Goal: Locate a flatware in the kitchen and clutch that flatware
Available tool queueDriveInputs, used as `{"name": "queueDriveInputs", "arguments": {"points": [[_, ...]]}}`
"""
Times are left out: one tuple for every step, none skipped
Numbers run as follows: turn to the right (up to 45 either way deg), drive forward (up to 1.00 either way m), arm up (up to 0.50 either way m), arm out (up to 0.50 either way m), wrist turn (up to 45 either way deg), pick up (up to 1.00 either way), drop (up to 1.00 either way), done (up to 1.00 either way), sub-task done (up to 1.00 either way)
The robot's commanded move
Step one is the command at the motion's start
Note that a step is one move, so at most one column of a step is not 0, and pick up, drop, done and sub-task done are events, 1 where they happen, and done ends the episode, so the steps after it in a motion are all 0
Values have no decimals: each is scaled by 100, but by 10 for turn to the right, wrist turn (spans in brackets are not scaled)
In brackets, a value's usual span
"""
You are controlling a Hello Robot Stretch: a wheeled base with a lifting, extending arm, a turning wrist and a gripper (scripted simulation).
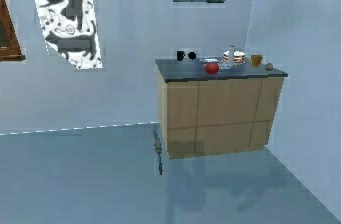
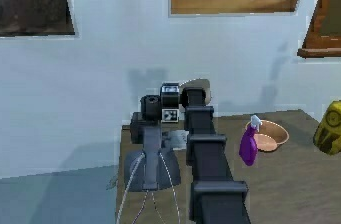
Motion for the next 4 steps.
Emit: {"name": "queueDriveInputs", "arguments": {"points": [[0, 0, 0, 0, 450, 0, 0, 0, 0], [0, 0, 0, 0, 450, 0, 0, 0, 0], [0, 0, 0, 0, 450, 0, 0, 0, 0], [0, 0, 0, 0, 90, 0, 0, 0, 0]]}}
